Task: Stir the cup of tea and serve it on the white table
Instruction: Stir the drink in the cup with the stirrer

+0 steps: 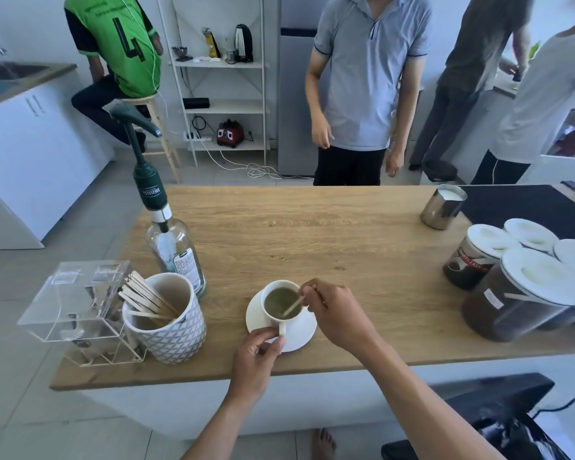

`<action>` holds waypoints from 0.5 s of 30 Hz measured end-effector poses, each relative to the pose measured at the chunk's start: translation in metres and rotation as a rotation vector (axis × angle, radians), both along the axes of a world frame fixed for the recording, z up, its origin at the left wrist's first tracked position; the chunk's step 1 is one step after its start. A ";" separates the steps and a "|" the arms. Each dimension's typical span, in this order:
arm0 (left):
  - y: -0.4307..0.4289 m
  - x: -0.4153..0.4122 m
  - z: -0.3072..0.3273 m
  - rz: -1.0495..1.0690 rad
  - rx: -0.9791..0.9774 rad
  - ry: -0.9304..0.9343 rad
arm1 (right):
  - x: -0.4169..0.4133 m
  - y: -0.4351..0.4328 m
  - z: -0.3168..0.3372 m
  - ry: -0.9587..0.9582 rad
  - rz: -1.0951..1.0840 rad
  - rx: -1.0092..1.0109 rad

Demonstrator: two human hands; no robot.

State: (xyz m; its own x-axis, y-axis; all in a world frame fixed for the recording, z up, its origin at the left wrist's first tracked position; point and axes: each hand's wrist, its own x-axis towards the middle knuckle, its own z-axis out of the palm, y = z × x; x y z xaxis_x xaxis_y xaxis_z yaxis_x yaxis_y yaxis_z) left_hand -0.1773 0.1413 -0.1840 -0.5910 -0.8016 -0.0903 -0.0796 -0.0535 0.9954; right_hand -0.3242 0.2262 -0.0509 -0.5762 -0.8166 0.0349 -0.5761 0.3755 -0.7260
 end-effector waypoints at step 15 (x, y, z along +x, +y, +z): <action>0.004 0.001 0.007 0.010 0.049 -0.032 | 0.010 0.038 0.010 0.187 0.018 -0.111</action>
State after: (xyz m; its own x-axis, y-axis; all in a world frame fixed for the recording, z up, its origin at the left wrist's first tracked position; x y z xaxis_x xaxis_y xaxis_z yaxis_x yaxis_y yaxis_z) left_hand -0.1762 0.1452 -0.1768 -0.5793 -0.8016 -0.1481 -0.1108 -0.1025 0.9885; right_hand -0.3142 0.2643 -0.0409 -0.5370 -0.8118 0.2296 -0.7102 0.2882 -0.6423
